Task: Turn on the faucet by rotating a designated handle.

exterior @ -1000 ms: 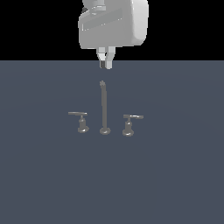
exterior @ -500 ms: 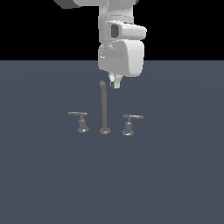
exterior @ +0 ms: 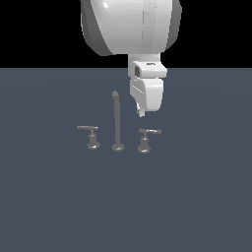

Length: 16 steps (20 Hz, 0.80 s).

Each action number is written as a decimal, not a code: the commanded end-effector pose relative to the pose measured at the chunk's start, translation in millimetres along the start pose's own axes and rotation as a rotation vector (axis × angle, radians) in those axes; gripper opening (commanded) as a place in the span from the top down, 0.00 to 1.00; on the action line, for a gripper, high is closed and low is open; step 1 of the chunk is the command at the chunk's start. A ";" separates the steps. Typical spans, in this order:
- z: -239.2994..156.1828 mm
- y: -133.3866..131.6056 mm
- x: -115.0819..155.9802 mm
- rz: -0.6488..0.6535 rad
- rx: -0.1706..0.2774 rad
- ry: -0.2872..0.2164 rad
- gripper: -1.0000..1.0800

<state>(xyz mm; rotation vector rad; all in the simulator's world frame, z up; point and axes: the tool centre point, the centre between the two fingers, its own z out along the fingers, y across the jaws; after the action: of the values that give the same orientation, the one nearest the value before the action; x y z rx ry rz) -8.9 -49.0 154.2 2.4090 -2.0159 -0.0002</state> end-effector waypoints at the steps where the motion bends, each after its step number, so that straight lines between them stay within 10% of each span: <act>1: 15.7 -5.9 12.7 0.068 0.000 0.002 1.00; 16: 65.9 -18.6 57.4 0.292 0.000 0.001 1.00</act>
<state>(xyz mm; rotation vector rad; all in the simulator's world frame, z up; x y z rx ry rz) 18.5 -100.8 89.8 2.0995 -2.3343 0.0005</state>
